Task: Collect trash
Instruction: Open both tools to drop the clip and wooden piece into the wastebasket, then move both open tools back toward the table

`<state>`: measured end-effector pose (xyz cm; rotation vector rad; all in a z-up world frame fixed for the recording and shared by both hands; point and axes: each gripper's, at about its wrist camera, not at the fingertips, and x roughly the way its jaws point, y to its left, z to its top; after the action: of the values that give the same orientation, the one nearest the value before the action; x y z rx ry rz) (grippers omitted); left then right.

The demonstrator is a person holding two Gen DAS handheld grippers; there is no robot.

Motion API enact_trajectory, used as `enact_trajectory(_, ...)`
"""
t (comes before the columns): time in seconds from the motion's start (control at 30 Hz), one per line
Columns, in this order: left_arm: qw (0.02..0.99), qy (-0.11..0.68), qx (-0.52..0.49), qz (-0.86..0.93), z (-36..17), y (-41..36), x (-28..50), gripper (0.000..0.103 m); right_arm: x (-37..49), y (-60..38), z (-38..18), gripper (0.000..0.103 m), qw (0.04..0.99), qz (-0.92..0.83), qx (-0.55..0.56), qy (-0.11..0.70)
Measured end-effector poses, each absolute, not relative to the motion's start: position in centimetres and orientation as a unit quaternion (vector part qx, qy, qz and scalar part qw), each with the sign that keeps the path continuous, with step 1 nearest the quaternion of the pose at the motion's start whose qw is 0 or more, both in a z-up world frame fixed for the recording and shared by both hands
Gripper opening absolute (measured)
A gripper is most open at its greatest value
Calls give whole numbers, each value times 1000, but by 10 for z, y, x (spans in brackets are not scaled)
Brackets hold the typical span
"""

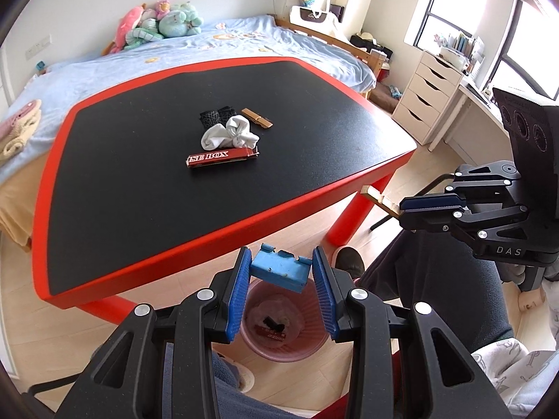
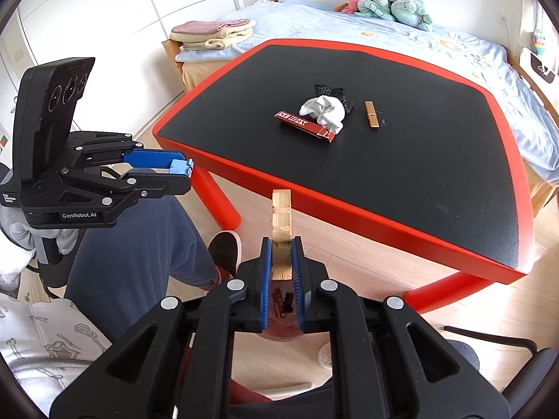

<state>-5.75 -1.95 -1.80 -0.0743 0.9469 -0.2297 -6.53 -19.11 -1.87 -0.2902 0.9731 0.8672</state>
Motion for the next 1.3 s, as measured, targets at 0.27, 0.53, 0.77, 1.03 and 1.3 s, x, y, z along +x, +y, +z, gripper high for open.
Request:
enact_trajectory(0.27,878,463,-38,-116,-25,-25,-66,35,-72,-191,-25,11,781,405,-134,456)
enact_trajectory(0.53,877,464,-40,-121,-27,-29,-68,35,-73,-189,-26,11,776,413,-133,458)
enact_trajectory(0.77,874,464,-46,-135,-26,-30,-66,36,-74,-190,-27,11,769,424,-124,462)
enact_trajectory(1.03,883,451,-57,-115,-24,-23,-65,92,-65,-199,-26,95,790,394,-109,457)
enact_trajectory(1.3,883,455,-55,-99,-23,-18,-65,95,-60,-200,-29,99,793,381,-105,463)
